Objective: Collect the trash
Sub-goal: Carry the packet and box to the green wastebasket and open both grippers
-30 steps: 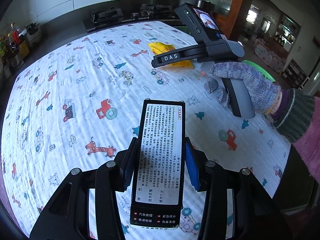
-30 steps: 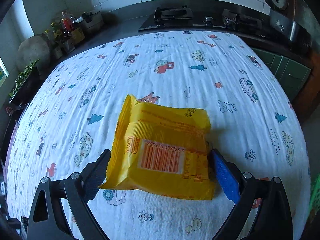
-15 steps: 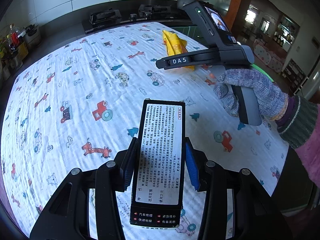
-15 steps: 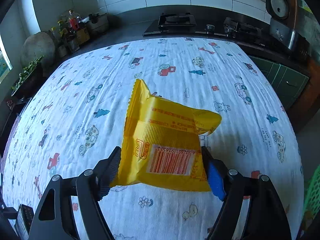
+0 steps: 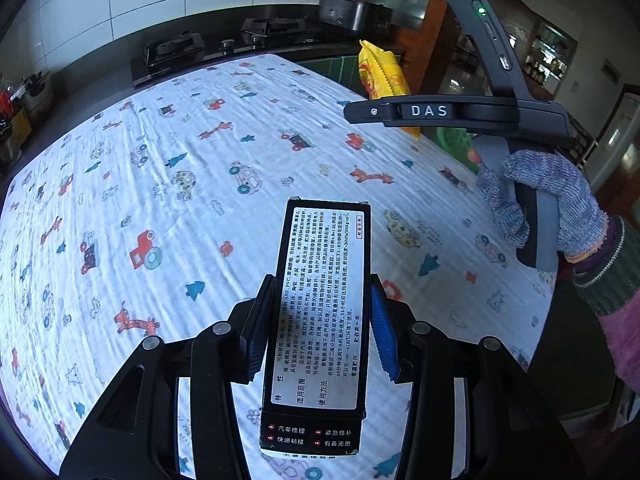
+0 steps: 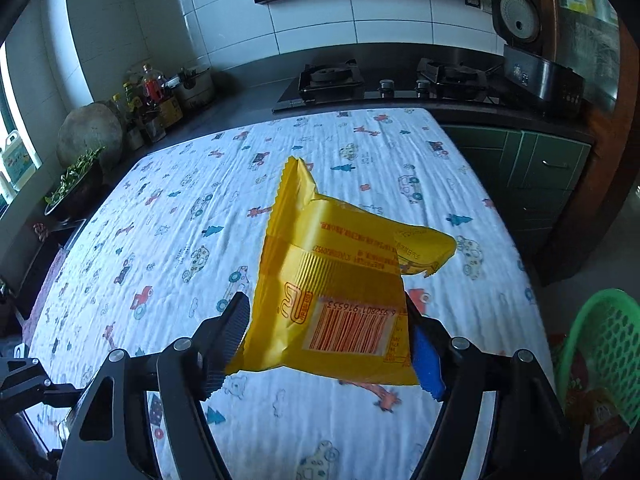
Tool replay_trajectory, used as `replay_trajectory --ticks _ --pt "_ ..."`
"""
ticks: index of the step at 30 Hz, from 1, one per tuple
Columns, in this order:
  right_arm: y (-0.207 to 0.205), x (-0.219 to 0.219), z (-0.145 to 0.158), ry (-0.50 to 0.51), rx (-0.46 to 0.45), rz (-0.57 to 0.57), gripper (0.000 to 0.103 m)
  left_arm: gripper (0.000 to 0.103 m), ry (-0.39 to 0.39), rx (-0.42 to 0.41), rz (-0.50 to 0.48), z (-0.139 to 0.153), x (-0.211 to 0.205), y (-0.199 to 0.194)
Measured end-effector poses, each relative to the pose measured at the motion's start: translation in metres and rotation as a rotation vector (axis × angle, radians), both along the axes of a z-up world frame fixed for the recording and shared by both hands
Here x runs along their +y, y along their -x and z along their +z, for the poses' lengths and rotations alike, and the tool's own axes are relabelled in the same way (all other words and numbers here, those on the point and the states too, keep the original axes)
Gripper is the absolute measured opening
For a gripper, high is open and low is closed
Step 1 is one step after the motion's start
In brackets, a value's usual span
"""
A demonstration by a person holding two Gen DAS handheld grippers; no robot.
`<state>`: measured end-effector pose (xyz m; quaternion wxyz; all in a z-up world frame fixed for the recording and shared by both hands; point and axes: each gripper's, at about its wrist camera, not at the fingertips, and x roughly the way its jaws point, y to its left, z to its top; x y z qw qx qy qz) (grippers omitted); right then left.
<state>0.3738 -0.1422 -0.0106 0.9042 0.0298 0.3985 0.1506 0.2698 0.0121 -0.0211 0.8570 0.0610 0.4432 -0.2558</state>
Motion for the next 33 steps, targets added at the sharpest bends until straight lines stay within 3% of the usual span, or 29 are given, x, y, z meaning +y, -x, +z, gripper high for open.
replay_trajectory --ticks 6,16,27,33 --pt "0.033 -0.066 0.017 0.02 -0.036 -0.097 0.071 0.045 0.023 -0.001 -0.063 0.005 -0.041 0.002" --pt "0.083 -0.197 0.021 0.05 -0.033 -0.302 0.071 0.045 0.046 0.003 -0.161 0.012 -0.123 0.002" --pt "0.113 -0.309 -0.011 0.019 0.026 -0.464 0.073 0.045 0.059 0.025 -0.201 0.013 -0.207 -0.023" --pt "0.113 -0.352 -0.034 -0.07 0.07 -0.509 0.08 0.045 0.064 0.038 -0.21 0.014 -0.245 -0.041"
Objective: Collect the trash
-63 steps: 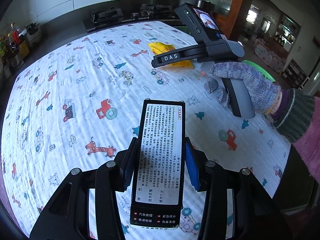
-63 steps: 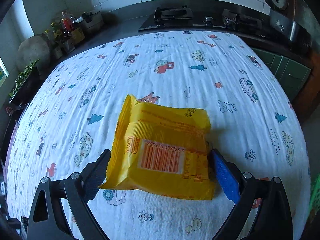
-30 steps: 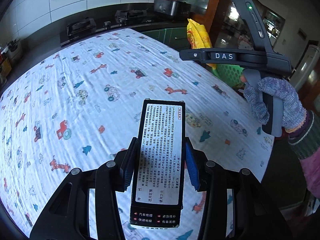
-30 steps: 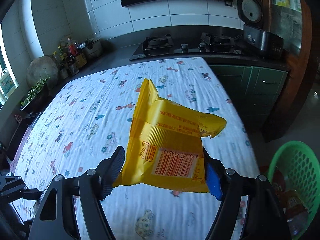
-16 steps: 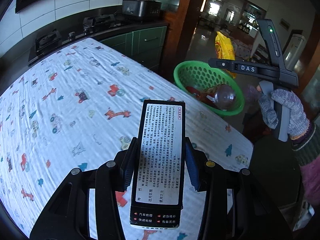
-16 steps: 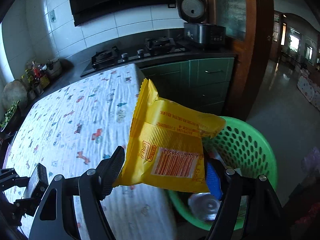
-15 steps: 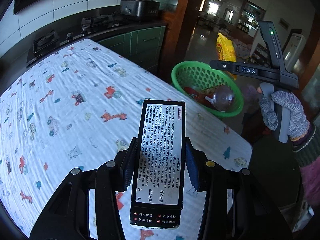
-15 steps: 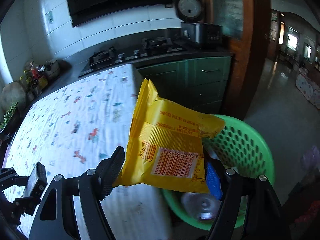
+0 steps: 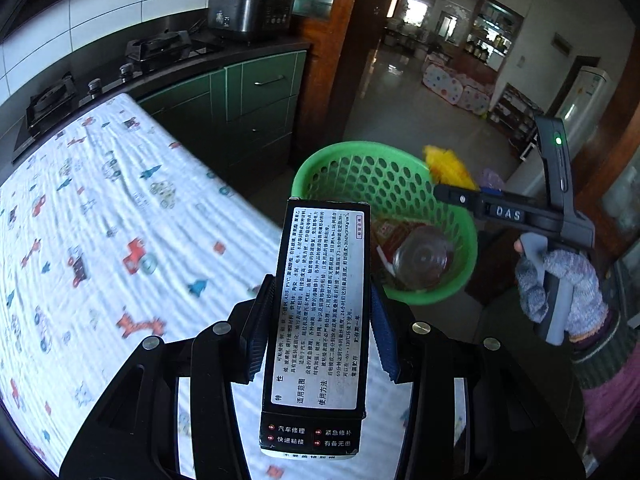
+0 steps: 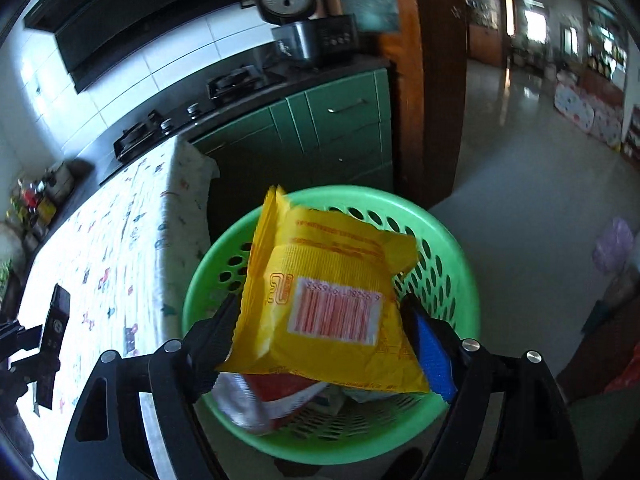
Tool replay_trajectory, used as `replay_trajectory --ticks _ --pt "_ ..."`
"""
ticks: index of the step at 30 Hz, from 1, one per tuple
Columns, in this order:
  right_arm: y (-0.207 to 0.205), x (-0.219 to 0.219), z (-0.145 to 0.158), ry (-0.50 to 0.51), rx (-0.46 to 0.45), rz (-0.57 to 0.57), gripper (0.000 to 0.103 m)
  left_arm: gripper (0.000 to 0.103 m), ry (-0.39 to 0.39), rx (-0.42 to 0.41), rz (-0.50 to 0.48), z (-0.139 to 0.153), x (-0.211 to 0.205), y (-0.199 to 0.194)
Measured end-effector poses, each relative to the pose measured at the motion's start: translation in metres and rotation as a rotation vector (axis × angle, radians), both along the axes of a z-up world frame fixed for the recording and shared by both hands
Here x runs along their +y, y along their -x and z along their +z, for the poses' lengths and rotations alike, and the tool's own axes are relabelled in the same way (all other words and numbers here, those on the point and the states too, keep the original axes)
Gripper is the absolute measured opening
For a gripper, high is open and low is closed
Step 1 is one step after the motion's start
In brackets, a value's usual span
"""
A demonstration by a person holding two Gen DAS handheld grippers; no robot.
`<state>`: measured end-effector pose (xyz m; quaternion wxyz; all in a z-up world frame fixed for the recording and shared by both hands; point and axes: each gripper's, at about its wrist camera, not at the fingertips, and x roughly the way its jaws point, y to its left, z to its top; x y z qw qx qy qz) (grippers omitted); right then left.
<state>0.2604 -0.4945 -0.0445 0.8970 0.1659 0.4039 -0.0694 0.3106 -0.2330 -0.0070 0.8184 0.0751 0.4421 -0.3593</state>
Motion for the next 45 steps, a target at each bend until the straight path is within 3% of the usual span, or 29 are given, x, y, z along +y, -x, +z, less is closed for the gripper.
replay_trajectory --ticks 8,22,27,34,45 --pt "0.006 -0.019 -0.01 -0.016 -0.006 -0.023 0.081 0.045 0.001 0.014 -0.006 -0.007 -0.038 -0.022" --pt "0.037 -0.012 0.006 0.042 -0.068 -0.004 0.085 0.047 0.016 0.069 -0.03 -0.029 -0.094 -0.061" --pt "0.045 -0.009 0.007 0.049 -0.075 -0.005 0.085 0.047 0.01 0.054 -0.04 -0.034 -0.102 -0.061" --pt "0.055 0.0 0.004 0.057 -0.077 -0.015 0.085 0.066 0.042 0.036 -0.042 -0.029 -0.098 -0.053" --pt "0.089 0.033 0.02 0.05 -0.136 -0.015 0.086 0.076 0.054 -0.047 0.009 0.005 -0.049 -0.009"
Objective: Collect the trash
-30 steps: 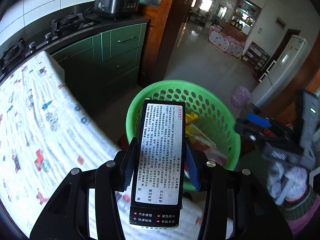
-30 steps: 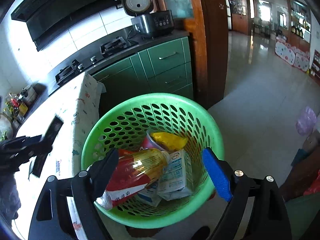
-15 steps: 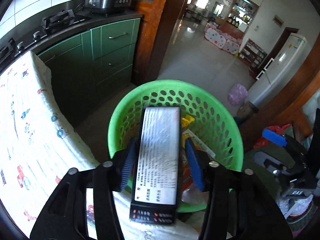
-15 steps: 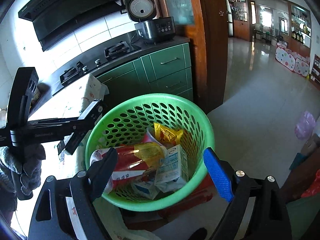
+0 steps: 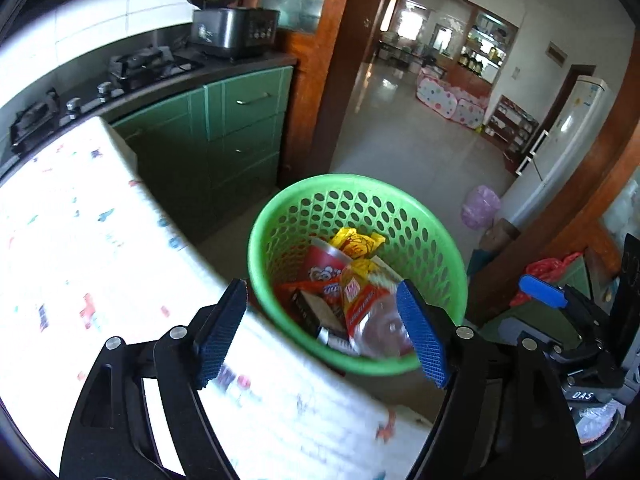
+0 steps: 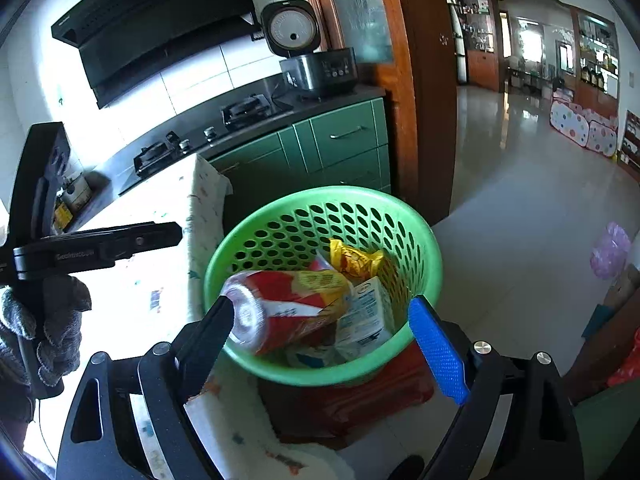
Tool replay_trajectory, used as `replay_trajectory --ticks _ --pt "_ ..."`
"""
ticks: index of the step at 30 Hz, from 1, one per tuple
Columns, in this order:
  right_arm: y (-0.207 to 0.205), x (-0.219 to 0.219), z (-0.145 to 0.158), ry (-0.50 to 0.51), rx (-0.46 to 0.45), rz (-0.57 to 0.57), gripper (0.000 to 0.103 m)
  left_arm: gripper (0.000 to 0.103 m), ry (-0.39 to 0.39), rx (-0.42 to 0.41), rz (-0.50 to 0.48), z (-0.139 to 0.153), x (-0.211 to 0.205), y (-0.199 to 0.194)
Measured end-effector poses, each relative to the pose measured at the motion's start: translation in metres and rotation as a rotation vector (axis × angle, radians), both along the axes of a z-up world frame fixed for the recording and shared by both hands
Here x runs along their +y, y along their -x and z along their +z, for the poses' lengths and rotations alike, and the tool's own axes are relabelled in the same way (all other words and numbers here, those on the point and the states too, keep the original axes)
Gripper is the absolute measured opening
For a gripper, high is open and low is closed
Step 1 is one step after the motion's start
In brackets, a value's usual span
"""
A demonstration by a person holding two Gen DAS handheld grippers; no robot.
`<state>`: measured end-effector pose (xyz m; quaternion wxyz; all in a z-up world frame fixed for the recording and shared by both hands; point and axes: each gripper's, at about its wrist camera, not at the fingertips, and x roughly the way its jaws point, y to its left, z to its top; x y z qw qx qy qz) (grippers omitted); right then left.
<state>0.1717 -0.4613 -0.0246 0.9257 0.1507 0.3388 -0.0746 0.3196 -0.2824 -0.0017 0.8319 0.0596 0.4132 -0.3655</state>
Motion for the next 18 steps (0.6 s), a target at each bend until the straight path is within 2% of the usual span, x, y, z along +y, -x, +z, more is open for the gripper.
replay_trajectory --ticks 8,12,18 --pt "0.029 0.047 0.015 0.027 -0.022 0.049 0.091 0.085 0.012 -0.064 0.082 0.023 0.06 0.049" --pt "0.046 0.074 0.024 0.06 -0.037 0.066 0.093 0.087 0.028 -0.09 0.128 0.026 0.094 0.074" --pt "0.064 0.107 0.027 0.058 -0.041 0.106 0.094 0.09 0.044 -0.114 0.222 0.031 0.145 0.106"
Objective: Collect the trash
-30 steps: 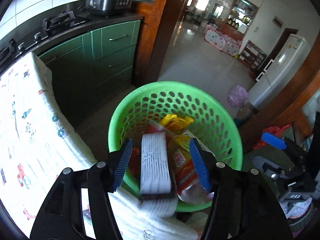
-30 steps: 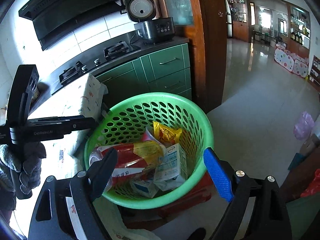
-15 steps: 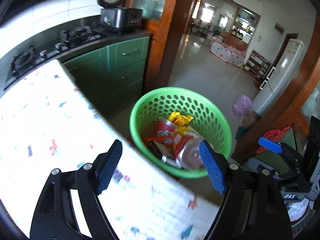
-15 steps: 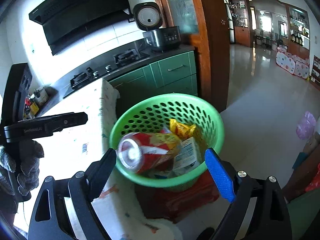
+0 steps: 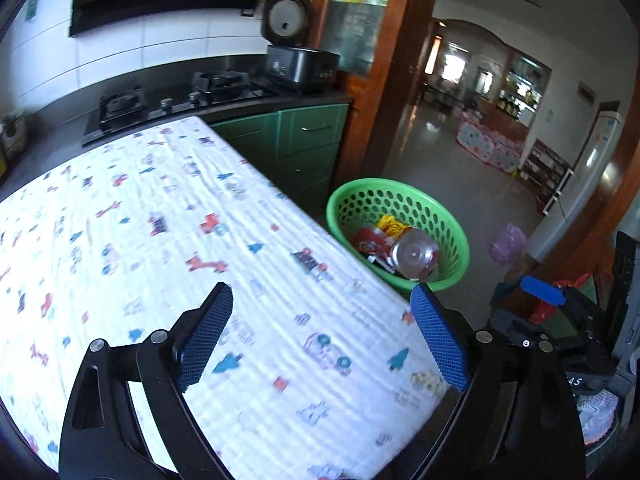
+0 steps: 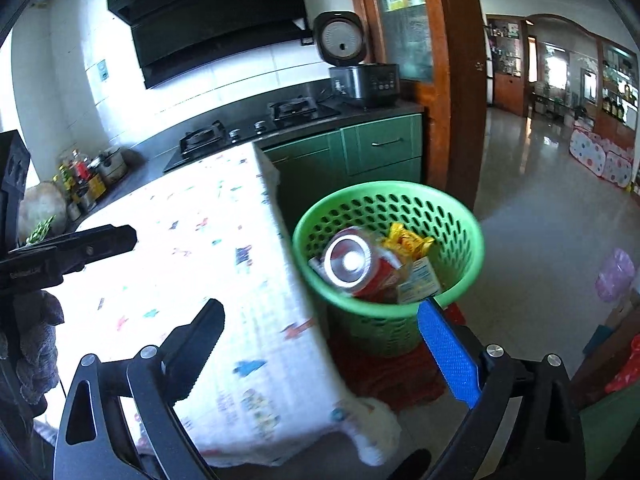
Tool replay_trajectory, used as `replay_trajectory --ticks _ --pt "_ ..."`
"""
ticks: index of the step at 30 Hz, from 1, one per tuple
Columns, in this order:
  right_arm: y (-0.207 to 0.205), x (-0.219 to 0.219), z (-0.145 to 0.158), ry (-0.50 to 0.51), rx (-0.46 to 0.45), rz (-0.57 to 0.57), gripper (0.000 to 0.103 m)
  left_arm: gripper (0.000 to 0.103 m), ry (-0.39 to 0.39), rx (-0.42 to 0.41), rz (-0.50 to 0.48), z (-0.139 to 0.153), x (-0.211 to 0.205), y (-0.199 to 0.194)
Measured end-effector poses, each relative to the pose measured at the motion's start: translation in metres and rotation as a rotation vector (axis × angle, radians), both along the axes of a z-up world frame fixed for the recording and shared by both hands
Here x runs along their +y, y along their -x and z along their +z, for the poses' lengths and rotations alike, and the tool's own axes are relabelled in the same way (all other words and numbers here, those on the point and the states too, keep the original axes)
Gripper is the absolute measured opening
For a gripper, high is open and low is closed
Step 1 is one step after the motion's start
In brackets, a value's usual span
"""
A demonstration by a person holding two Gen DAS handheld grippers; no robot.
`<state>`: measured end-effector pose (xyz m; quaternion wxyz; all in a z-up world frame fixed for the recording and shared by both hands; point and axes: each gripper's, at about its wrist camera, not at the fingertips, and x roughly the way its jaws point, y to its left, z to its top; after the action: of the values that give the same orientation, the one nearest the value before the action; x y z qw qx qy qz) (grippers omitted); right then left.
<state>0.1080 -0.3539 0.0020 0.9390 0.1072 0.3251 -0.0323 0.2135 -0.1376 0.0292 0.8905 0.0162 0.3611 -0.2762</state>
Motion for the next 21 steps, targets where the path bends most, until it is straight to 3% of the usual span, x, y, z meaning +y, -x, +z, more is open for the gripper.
replay_trajectory --ticks 6,11,17,21 --pt "0.015 0.029 0.005 -0.001 -0.015 0.036 0.095 0.094 -0.044 -0.054 0.102 0.005 0.035 0.034" --pt "0.029 0.053 0.006 0.078 -0.013 0.046 0.095 0.097 -0.05 -0.089 0.179 0.01 0.061 0.063" --pt "0.046 0.069 0.005 0.088 -0.024 0.067 0.096 0.098 -0.081 -0.096 0.237 0.007 0.08 0.096" --pt "0.057 0.079 0.002 0.089 -0.027 0.08 0.096 0.098 -0.047 -0.074 0.261 -0.001 0.095 0.115"
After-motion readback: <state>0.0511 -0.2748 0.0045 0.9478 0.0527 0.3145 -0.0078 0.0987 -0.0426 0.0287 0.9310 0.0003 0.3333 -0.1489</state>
